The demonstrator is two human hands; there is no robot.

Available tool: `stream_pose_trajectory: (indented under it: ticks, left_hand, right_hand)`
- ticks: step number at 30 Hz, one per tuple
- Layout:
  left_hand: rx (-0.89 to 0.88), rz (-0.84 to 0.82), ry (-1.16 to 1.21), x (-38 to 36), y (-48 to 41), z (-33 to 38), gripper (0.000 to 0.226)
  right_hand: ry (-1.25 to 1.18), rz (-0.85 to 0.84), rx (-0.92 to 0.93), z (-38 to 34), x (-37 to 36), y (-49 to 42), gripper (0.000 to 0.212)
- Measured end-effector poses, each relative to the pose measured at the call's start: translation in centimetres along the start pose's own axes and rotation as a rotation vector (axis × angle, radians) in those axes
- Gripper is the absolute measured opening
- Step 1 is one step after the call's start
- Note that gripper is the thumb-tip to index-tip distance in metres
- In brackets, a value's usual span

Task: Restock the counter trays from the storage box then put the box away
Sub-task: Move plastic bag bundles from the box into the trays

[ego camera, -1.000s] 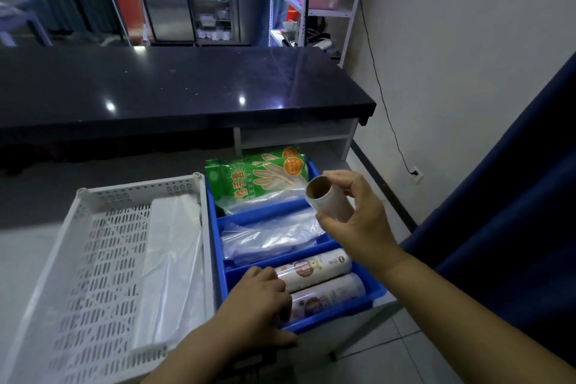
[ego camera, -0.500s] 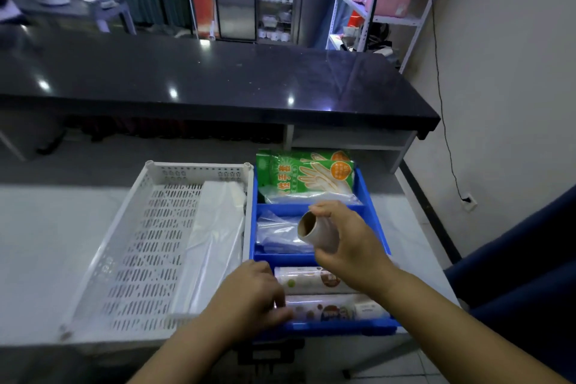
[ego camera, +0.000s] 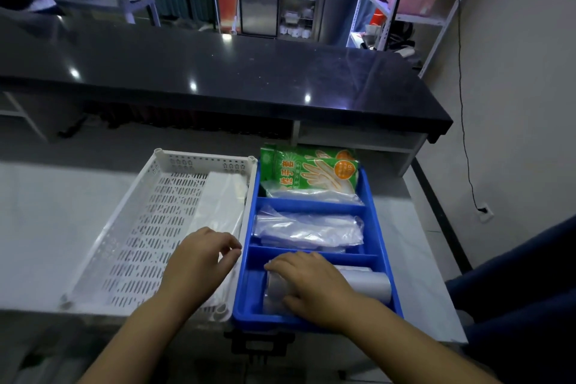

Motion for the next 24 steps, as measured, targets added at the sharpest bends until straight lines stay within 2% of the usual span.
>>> stream_pose_trajectory:
  ticks: [4,10,14,18,24]
  left_hand:
    - [0.093,0.033,-0.008,0.7,1.5,-0.7,0.005]
    - [0.332,0.122,-0.051,4.0,6.0,-4.8,0.01]
    - [0.52,0.176,-0.086,7.3,9.9,-7.9,0.009]
    - [0.558,0.266,-0.135,11.0,13.3,-10.1,0.003]
    - [0.704,0.369,-0.18,17.1,20.4,-17.1,0.011]
  right_hand:
    - [0.037,-0.019,0.061,-0.4,-0.1,-0.6,0.057]
    - [0.048,-0.077,0.079,-1.6,1.2,-3.4,0.06]
    - [0.089,-0.054,0.232,-6.7,1.9,-6.3,0.052]
    - [0.106,-0.031,0.355,-12.6,1.0,-8.4,0.044]
    - [0.104,-0.039,0.479,-21.1,-2.9,-10.7,0.034]
Point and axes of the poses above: each hand's wrist, its own y-axis away from the middle knuckle, its own x-axis out of the back of the hand, z = x × y, the point moved 8 cm from there along -y, towards the middle knuckle, and after that the axes turned 6 degrees about z, right-handed, at the moved point
